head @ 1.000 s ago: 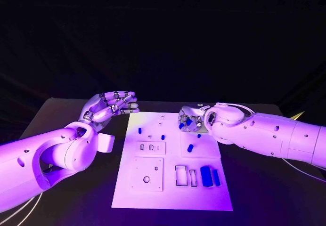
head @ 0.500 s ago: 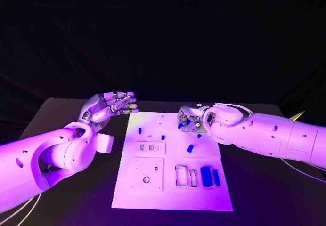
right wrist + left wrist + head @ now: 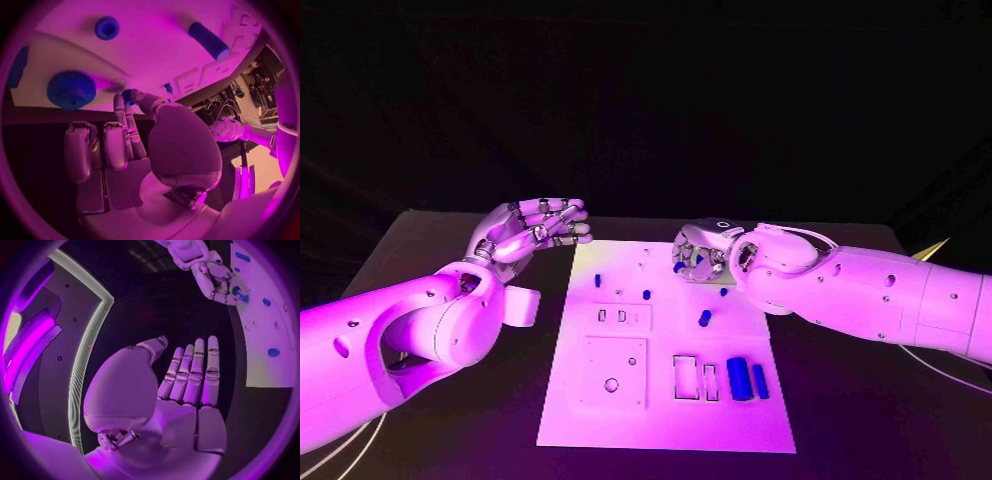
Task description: Assemble the parts on the task board
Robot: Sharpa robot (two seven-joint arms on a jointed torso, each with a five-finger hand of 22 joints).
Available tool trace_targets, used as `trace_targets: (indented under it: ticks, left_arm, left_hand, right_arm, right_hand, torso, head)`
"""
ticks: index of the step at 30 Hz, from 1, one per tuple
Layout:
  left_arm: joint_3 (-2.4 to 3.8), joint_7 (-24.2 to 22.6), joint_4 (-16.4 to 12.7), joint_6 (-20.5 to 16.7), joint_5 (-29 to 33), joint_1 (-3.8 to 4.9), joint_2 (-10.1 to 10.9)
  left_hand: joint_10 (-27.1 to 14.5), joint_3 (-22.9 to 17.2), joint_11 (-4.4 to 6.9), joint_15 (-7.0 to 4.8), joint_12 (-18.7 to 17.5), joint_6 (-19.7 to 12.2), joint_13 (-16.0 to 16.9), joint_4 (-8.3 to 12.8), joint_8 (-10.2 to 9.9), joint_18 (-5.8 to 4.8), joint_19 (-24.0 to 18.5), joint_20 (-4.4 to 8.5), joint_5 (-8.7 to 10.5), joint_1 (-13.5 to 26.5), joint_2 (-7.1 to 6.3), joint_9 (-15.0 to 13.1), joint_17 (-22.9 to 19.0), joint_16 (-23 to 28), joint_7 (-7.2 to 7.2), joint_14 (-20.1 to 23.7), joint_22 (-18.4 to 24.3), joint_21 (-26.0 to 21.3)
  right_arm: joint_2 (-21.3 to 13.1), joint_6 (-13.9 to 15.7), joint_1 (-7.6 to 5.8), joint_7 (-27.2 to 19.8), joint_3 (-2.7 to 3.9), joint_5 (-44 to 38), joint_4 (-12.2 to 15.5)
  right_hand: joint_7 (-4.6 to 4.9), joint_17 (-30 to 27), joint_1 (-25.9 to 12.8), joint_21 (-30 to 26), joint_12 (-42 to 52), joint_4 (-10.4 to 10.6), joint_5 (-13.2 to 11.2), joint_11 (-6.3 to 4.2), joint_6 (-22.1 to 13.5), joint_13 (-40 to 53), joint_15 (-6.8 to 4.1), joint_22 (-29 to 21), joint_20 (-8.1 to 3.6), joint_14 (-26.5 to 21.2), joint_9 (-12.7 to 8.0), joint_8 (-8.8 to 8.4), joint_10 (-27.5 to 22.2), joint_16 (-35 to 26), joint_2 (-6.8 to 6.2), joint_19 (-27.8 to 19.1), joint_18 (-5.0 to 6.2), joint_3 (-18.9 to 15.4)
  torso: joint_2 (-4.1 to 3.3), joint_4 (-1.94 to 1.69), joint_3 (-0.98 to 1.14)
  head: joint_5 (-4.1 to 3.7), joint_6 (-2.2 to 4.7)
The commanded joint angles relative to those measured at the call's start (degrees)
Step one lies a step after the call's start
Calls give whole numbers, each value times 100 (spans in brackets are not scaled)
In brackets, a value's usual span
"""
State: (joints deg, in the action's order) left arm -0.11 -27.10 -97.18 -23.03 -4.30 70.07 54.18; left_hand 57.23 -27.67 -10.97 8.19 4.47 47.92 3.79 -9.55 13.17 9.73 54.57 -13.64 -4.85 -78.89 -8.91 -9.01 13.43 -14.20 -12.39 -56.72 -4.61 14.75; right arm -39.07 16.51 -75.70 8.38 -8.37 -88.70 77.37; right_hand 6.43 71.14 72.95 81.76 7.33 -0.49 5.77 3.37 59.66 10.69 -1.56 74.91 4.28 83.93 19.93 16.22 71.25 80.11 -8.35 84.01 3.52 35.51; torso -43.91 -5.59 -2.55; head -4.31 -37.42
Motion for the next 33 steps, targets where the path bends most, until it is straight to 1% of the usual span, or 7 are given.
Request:
trace_targets:
  ticks: [1,12,14,18,22,26,33]
  left_arm:
    - [6,-12,3,87,24,11,-2]
    - [6,0,18,93,26,23,-14]
    - [6,1,18,95,27,25,-21]
    - [6,4,22,97,27,29,-36]
    - [6,9,21,107,27,32,-60]
    - [6,12,20,115,27,34,-76]
    - [6,14,29,121,27,42,-87]
  left_hand:
    - [-6,19,-18,-12,-28,-33,-1,1,-40,82,40,-12,18,-7,-15,9,13,-19,-218,-38,-7,36]
    - [-6,19,-18,-12,-28,-33,-1,1,-40,82,40,-12,18,-7,-15,9,13,-19,-218,-38,-7,36]
    - [-6,19,-18,-12,-28,-33,-1,1,-40,82,40,-12,18,-7,-15,9,13,-19,-218,-38,-7,36]
    - [-6,19,-18,-12,-28,-33,-1,1,-40,82,40,-12,18,-7,-15,9,13,-19,-218,-38,-7,36]
    - [-9,20,-18,-11,-35,-38,0,5,-44,81,44,-10,20,-11,-15,10,21,-17,-218,-39,-6,37]
    - [-10,21,-19,-11,-38,-40,0,6,-46,80,45,-10,20,-12,-15,10,24,-16,-218,-39,-6,37]
    - [-10,21,-19,-11,-38,-40,0,6,-46,80,45,-10,20,-12,-15,10,24,-16,-218,-39,-6,37]
  right_arm:
    - [17,291,-30,191,18,-86,40]
    - [430,893,-67,383,41,-126,-369]
    - [511,925,-69,384,42,-121,-459]
    - [667,941,-71,390,43,-114,-612]
    - [828,920,-67,398,43,-109,-764]
    - [919,911,-61,393,43,-104,-856]
    - [1013,818,-52,327,43,-50,-941]
  right_hand:
    - [-45,-2,91,10,-24,-10,24,-88,3,44,-35,316,-25,272,698,358,120,32,124,115,-82,28]
    - [-32,-9,61,-7,-69,-43,82,-79,-55,48,-31,298,-25,269,801,408,105,34,97,105,-77,45]
    - [-30,-11,60,-6,-72,-45,84,-78,-58,48,-30,300,-24,268,806,409,102,33,96,105,-78,46]
    - [-25,-15,54,-7,-82,-47,92,-73,-71,47,-27,299,-23,267,819,411,93,32,97,105,-78,51]
    - [-22,-13,50,-12,-88,-48,96,-70,-79,47,-25,293,-22,267,827,412,88,34,98,102,-76,54]
    - [-20,-15,46,-11,-94,-48,98,-67,-87,47,-23,294,-21,267,832,412,82,33,98,102,-77,56]
    - [-14,-25,29,-20,-110,-49,101,-59,-108,47,-16,284,-16,264,852,414,68,29,91,96,-74,56]
  torso:
    - [-6,5,-2]
    - [-15,-22,-6]
    - [-18,-24,-10]
    - [-33,-31,-1]
    - [-39,-48,-10]
    - [-33,-36,-10]
    - [-36,-31,-10]
  head:
    - [-4,28]
    - [-14,42]
    - [7,79]
    - [55,68]
    - [71,56]
    - [126,35]
    - [133,34]
